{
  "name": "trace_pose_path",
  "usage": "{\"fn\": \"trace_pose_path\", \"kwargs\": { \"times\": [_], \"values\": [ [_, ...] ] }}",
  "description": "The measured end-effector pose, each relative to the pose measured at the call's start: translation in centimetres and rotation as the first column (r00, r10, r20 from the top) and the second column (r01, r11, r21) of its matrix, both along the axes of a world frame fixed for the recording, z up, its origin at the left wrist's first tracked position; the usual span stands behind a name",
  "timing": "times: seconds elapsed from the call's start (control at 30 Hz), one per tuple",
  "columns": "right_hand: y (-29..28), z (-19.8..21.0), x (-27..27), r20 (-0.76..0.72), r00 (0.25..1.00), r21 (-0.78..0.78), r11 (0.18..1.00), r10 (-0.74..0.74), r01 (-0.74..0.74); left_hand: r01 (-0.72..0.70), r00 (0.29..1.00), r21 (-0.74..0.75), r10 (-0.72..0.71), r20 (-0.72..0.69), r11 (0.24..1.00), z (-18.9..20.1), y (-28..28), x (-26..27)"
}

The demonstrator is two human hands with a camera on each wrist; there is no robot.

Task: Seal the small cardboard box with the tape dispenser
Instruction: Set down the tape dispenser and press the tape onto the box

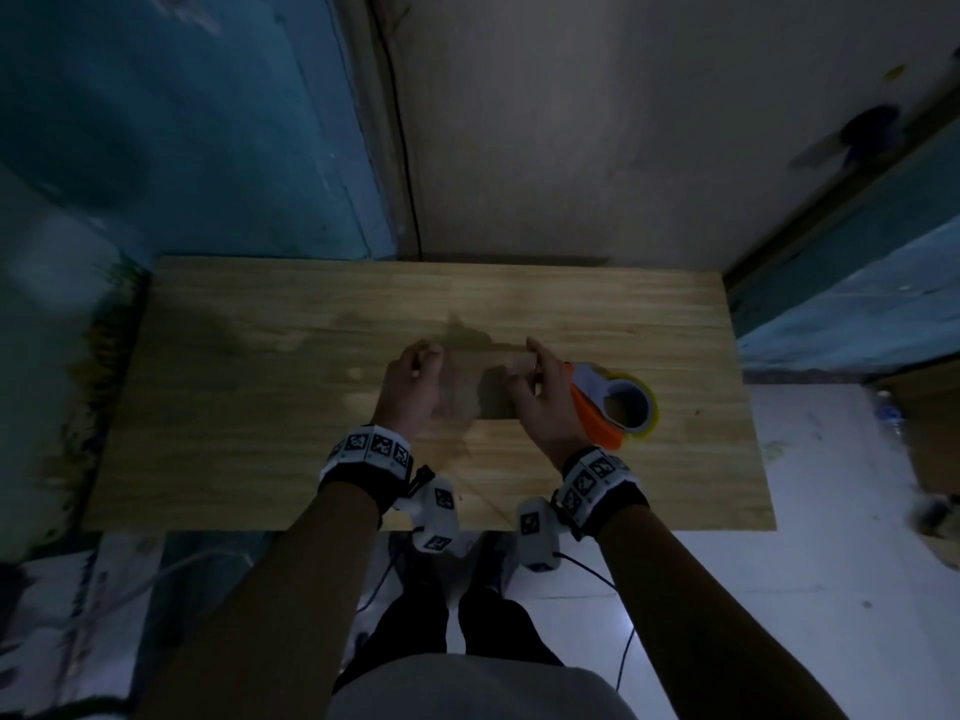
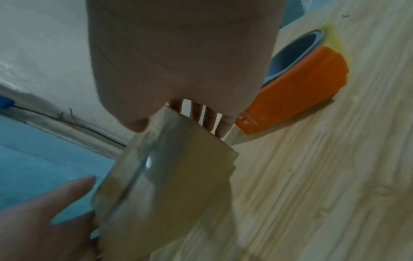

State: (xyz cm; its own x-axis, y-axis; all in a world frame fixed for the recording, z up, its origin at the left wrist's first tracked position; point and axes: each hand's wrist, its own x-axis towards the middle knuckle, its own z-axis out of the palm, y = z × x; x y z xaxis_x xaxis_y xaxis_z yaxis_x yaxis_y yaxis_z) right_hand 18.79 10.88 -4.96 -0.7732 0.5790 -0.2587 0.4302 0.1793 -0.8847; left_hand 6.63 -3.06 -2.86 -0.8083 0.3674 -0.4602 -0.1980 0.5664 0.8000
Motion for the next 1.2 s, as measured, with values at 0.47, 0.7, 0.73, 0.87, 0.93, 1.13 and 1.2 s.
{"fn": "trace_pose_path", "kwargs": {
  "times": [0.47, 0.7, 0.73, 0.87, 0.93, 1.13, 1.2],
  "values": [
    [-1.0, 0.2, 0.0, -0.096, 0.951, -0.252, 0.931, -0.295, 0.263, -0.243, 0.966, 0.151, 0.225, 0.126, 0.958, 0.1, -1.0, 0.2],
    [-2.0, -1.1, 1.2, -0.062, 0.973, -0.160, 0.964, -0.223, 0.210, -0.177, 0.984, 0.078, 0.178, -0.007, 0.981, -1.4, -1.9, 2.1],
    [-1.9, -1.2, 1.3, -0.064, 0.977, -0.124, 0.973, -0.204, 0.195, -0.154, 0.988, 0.069, 0.155, -0.006, 0.986, -1.5, -2.0, 2.1],
    [-1.8, -1.7, 1.6, -0.098, 0.993, 0.061, 0.996, -0.061, 0.067, 0.003, 0.993, 0.030, 0.001, -0.117, 1.000, -2.1, -2.3, 2.2],
    [-1.7, -2.1, 1.8, -0.068, 0.997, 0.116, 0.993, -0.024, 0.032, 0.079, 0.979, -0.010, -0.080, -0.188, 0.997, -2.4, -2.4, 2.2],
    [-1.2, -1.9, 1.7, -0.033, 0.999, 0.109, 0.994, -0.007, 0.011, 0.107, 0.969, 0.008, -0.102, -0.224, 0.994, -2.5, -2.4, 2.6],
    [-0.8, -1.6, 1.8, -0.003, 1.000, 0.142, 0.989, 0.029, -0.028, 0.092, 0.961, -0.002, -0.090, -0.260, 0.996, -2.6, -2.2, 2.6]
  ]
}}
